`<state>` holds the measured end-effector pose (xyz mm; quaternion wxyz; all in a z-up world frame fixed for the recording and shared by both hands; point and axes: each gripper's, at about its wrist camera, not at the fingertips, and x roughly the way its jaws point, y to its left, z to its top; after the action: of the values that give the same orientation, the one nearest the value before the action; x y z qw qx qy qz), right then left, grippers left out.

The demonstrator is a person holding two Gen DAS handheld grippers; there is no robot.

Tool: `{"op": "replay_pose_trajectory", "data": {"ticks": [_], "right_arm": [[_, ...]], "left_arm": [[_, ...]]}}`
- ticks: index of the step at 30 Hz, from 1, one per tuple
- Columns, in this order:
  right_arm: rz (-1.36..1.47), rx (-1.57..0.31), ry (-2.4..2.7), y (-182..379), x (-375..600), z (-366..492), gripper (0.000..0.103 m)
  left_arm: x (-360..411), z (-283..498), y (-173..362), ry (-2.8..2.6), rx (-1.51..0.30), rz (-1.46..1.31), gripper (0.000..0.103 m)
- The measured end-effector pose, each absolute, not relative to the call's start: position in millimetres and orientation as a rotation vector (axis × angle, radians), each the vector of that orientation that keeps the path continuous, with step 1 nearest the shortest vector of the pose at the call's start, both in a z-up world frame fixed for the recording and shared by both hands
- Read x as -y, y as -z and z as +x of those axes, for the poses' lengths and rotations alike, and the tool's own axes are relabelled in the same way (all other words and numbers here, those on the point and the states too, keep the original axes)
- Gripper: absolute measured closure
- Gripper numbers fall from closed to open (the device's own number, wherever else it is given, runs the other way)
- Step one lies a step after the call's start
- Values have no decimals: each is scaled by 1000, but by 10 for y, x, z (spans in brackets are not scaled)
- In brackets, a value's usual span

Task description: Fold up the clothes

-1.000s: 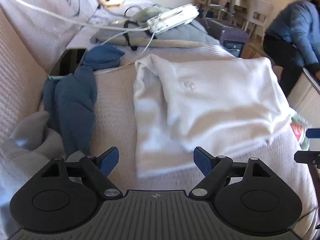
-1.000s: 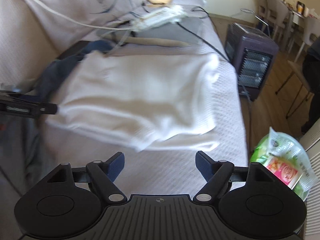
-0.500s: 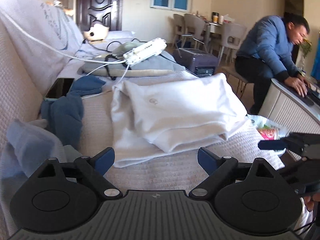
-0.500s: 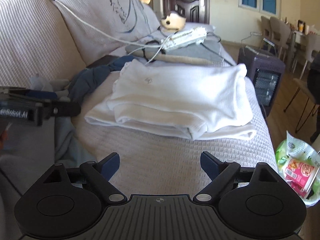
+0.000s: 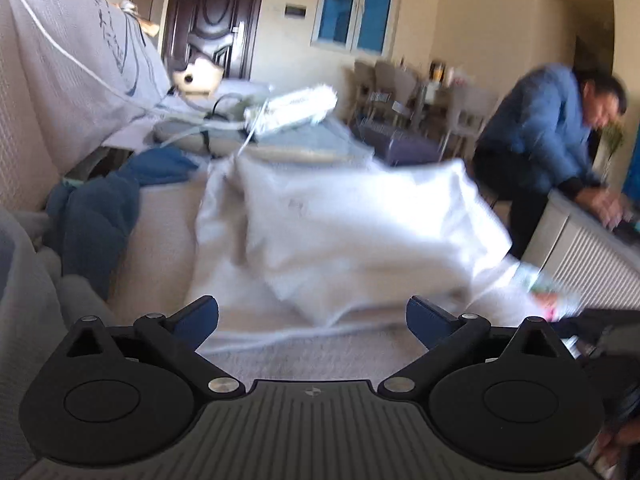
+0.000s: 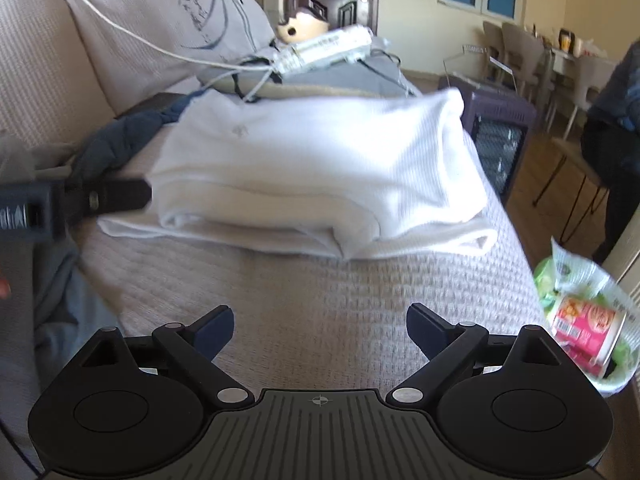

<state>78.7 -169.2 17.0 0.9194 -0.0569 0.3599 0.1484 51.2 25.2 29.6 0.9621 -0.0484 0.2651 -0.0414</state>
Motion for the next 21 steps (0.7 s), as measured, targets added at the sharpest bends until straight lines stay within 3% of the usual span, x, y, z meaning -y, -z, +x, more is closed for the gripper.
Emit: {"op": "replay_pose_trajectory", "data": {"ticks": [21], "right_arm": [[-198, -727, -345, 77, 1646, 721, 0]], "left_arm": [[-309, 546, -79, 21, -756, -125, 2]]}}
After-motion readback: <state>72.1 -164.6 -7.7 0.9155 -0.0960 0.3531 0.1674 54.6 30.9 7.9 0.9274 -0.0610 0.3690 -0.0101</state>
